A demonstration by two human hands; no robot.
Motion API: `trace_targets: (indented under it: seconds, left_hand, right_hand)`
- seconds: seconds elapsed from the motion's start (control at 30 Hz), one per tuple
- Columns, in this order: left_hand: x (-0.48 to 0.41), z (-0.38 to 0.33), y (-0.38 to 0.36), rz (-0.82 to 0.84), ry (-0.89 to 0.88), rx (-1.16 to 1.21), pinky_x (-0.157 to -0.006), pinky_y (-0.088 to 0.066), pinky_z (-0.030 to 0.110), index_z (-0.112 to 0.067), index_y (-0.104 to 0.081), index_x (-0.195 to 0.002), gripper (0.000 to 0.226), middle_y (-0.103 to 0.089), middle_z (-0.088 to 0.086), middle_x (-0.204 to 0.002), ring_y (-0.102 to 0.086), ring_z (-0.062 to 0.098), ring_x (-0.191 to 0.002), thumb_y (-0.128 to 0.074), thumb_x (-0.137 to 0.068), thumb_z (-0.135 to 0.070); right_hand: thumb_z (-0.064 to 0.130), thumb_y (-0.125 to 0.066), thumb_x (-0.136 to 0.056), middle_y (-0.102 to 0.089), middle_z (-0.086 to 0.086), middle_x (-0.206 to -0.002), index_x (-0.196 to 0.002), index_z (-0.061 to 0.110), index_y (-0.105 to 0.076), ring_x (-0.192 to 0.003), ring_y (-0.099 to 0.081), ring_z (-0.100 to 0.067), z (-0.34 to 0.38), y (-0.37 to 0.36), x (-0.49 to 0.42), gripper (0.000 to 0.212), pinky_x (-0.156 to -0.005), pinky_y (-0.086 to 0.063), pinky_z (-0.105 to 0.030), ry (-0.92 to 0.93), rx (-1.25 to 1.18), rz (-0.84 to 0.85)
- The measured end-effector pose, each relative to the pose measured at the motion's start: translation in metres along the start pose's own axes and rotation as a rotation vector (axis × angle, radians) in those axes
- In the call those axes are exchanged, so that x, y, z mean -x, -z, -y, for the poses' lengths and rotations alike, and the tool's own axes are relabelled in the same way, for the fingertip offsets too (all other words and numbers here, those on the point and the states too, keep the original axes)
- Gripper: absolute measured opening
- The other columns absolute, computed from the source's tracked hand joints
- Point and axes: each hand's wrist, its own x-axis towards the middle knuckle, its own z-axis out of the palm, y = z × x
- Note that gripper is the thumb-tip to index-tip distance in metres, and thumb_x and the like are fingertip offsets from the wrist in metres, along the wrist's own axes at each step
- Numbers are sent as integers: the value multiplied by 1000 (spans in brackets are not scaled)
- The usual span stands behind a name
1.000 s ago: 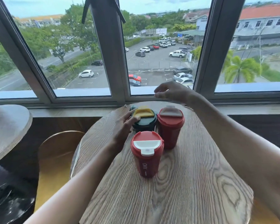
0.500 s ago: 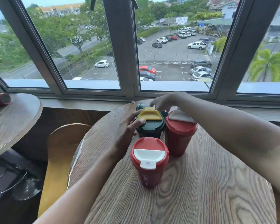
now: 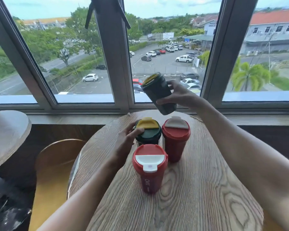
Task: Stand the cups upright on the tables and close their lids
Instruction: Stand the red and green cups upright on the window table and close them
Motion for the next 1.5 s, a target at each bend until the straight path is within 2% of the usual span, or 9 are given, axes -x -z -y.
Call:
trace_targets:
  seconds: [0.1, 0.23, 0.4, 0.5, 0.8, 0.93, 1.07, 1.2, 1.5]
  left_hand:
    - [1, -1, 2, 17, -32, -6, -63, -47, 9, -27, -64, -125, 46, -68, -15, -110, -62, -17, -84, -60, -79, -33]
    - [2, -1, 3, 13, -25, 0, -61, -45, 6, -27, -64, -126, 35, -68, -12, -111, -61, -13, -85, -59, -92, -20]
    - [3, 0, 2, 10, -43, 6, -67, -44, 17, -30, -66, -119, 31, -68, -16, -101, -61, -9, -85, -60, -91, -20]
    - [3, 4, 3, -15, -40, 6, -70, -46, 25, -32, -68, -118, 32, -69, -16, -101, -62, 2, -91, -62, -87, -27]
    - [-1, 6, 6, 8, -36, 16, -88, -52, 41, -37, -70, -110, 33, -71, -14, -103, -64, 6, -97, -62, -78, -35]
    - [-1, 6, 3, 22, -53, 60, -80, -51, 35, -31, -67, -113, 27, -67, -14, -102, -62, 2, -94, -61, -88, -23]
    - [-1, 8, 4, 42, -63, 67, -79, -49, 34, -34, -66, -113, 29, -66, -15, -105, -61, 1, -97, -61, -86, -26]
    - [-1, 7, 2, 43, -66, 78, -72, -46, 28, -26, -65, -120, 29, -66, -13, -104, -60, 0, -94, -59, -91, -20]
    - [-4, 11, 5, 76, -74, 85, -79, -51, 31, -37, -67, -110, 29, -68, -7, -107, -63, 7, -97, -60, -83, -29]
  right_hand:
    - [28, -90, -63, -60, -8, -126, -136, 14, -41, -109, -64, -25, 10, 10, 28, 89, -90, -56, -48, 72, -101, -210]
    - [15, -88, -68, -60, -9, -126, -132, 10, -46, -102, -64, -16, 17, 10, 81, 77, -85, -59, -42, 105, -189, -398]
    - [44, -93, -48, -52, -11, -125, -121, 21, -58, -115, -57, -27, 4, -23, 150, 85, -92, -56, -45, 54, -224, -553]
    - [30, -94, -48, -60, -21, -120, -129, 11, -49, -109, -62, -34, -7, -48, 185, 95, -89, -56, -52, 37, -327, -581]
    - [15, -64, -73, -57, -5, -124, -136, 25, -28, -109, -62, -5, -36, -115, 236, 73, -80, -54, -17, -30, -468, -587]
    - [30, -69, -65, -47, -11, -125, -130, 44, -32, -121, -52, -14, -45, -128, 242, 76, -97, -50, -30, -58, -341, -608]
    - [2, -84, -67, -46, 12, -105, -127, 5, -37, -96, -52, 18, -55, -137, 240, 76, -78, -39, 3, -112, -242, -636]
    - [25, -94, -58, -42, -3, -115, -124, 13, -39, -107, -49, -12, -58, -142, 235, 87, -91, -41, -16, -214, -138, -688]
    - [59, -85, -50, -56, -3, -118, -119, 29, -40, -113, -55, -22, -64, -135, 240, 87, -93, -50, -48, -254, -92, -577]
